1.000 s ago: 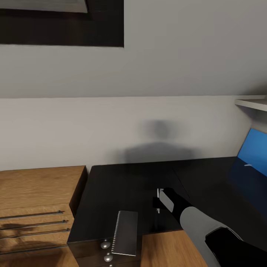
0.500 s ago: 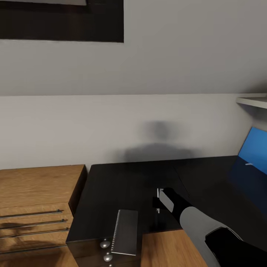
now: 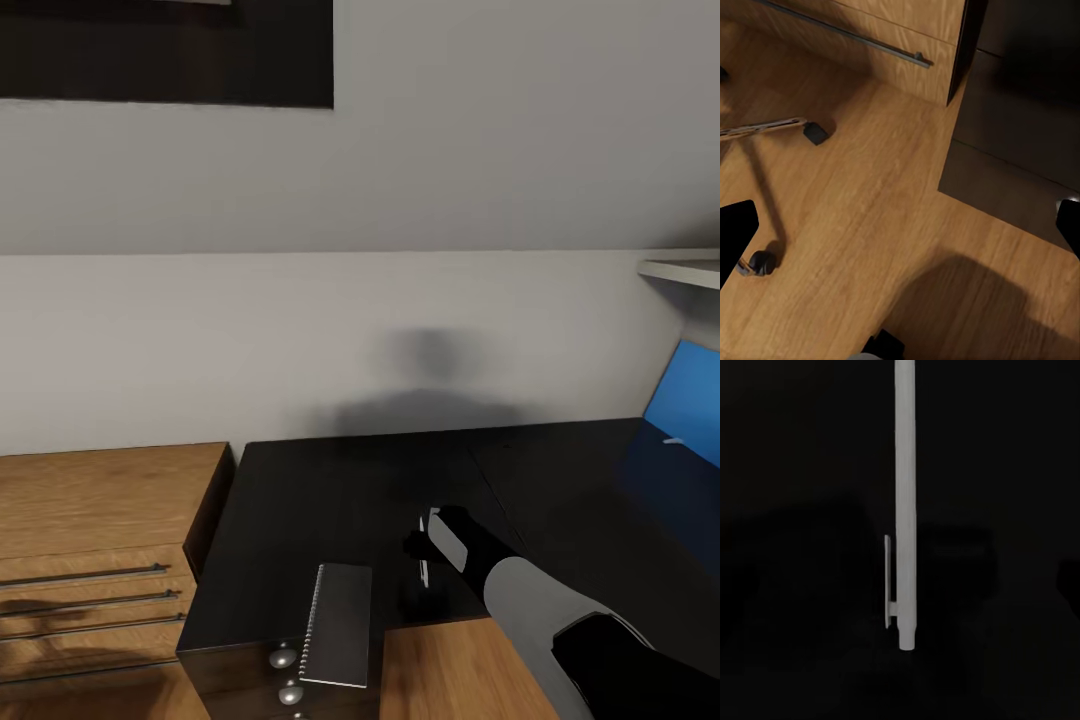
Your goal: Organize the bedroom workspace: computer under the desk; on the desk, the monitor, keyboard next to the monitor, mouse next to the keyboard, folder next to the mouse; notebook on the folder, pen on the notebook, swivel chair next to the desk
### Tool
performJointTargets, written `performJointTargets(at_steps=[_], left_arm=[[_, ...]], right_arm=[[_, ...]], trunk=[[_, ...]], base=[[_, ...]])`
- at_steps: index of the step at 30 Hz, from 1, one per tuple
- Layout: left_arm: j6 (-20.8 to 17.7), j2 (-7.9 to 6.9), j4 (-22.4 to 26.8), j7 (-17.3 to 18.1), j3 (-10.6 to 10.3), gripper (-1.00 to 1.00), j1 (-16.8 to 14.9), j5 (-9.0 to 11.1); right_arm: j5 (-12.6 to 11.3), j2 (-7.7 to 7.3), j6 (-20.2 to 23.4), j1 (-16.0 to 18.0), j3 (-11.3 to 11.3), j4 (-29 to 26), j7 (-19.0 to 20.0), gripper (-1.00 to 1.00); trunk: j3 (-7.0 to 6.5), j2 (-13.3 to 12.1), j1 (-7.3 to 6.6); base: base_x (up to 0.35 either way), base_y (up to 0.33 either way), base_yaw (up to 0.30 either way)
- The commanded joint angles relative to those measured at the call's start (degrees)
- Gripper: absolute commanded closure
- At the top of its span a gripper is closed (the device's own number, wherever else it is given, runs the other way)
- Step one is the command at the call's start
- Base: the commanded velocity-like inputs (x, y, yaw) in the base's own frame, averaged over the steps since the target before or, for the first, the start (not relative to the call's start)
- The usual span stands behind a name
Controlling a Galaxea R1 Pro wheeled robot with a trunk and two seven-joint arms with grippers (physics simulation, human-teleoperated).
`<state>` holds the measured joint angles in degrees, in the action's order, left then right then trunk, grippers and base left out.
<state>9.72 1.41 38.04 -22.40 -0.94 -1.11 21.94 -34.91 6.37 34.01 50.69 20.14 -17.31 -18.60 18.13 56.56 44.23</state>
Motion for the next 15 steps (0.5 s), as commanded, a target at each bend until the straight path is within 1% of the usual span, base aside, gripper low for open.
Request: performJointTargets(at_steps=[1,8,11,15], left_arm=[[0.3,0.0,0.0,-0.1,-0.1,-1.0,0.0,0.5],[0.3,-0.01,-0.1,-0.1,-0.2,-1.0,0.0,0.5],[0.3,-0.03,-0.1,-0.1,-0.2,-1.0,0.0,0.6],[0.3,-0.01,-0.1,-0.1,-0.2,-1.0,0.0,0.6]], right_arm=[[-0.6,-0.03,0.2,0.0,0.4,-0.1,-0.5,-1.0],[-0.7,-0.02,-0.5,0.0,0.4,-0.9,-0.5,-1.0],[-0.7,-0.03,-1.1,0.0,0.3,-5.9,-0.7,-1.0],[-0.6,-0.04,-1.2,0.0,0.2,-10.9,-1.9,-1.0]], trunk=[[0.07,0.0,0.0],[0.07,0.0,0.0],[0.07,0.0,0.0],[-0.07,0.0,0.0]], base=[[0.0,0.0,0.0],[0.0,0.0,0.0],[0.0,0.0,0.0],[0.0,0.0,0.0]])
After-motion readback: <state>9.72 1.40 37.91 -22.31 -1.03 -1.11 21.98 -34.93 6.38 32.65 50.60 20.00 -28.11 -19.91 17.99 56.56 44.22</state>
